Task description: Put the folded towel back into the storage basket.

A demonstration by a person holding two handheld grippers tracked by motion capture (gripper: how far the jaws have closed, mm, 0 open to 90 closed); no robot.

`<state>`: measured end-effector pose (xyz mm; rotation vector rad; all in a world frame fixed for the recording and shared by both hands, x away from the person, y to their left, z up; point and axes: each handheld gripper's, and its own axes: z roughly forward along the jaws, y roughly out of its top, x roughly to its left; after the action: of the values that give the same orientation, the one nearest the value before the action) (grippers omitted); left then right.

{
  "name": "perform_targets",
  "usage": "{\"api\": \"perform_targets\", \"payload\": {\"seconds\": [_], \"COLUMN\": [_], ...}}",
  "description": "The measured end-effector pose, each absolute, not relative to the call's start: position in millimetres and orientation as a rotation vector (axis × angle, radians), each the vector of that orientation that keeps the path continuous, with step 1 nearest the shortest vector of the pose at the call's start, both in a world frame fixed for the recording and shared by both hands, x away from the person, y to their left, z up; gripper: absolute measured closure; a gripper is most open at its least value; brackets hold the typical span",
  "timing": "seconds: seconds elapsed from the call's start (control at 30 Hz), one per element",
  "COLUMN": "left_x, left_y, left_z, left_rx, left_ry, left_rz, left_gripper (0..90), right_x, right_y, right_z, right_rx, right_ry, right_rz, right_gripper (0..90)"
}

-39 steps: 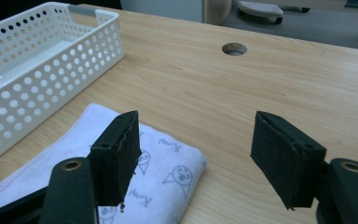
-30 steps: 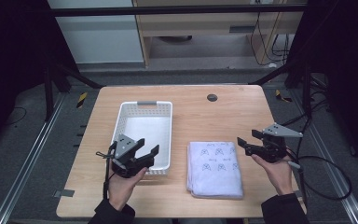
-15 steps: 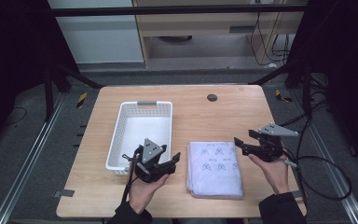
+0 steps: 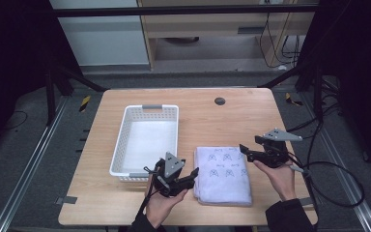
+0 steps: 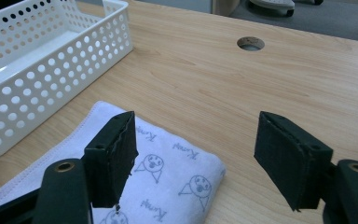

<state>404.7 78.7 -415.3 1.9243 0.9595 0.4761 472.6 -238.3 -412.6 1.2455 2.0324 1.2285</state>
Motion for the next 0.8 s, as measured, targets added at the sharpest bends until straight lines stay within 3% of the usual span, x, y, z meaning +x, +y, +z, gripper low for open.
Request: {"api": "perform_targets", "payload": {"seconds": [0.8], "left_x": [395.0], "left_y": [58.2], "left_z": [-458.3], "left_rx": [2.029], "left_ry": [0.986], "left_rz": [0.43], "left_gripper": [45.0], "right_x": [484.7], "right_y": [-241.2], "right_z": [-448.2], "right_rx": [1.327], "right_ry": [2.088], "right_rz": [1.164], "right_gripper": [29.2]}}
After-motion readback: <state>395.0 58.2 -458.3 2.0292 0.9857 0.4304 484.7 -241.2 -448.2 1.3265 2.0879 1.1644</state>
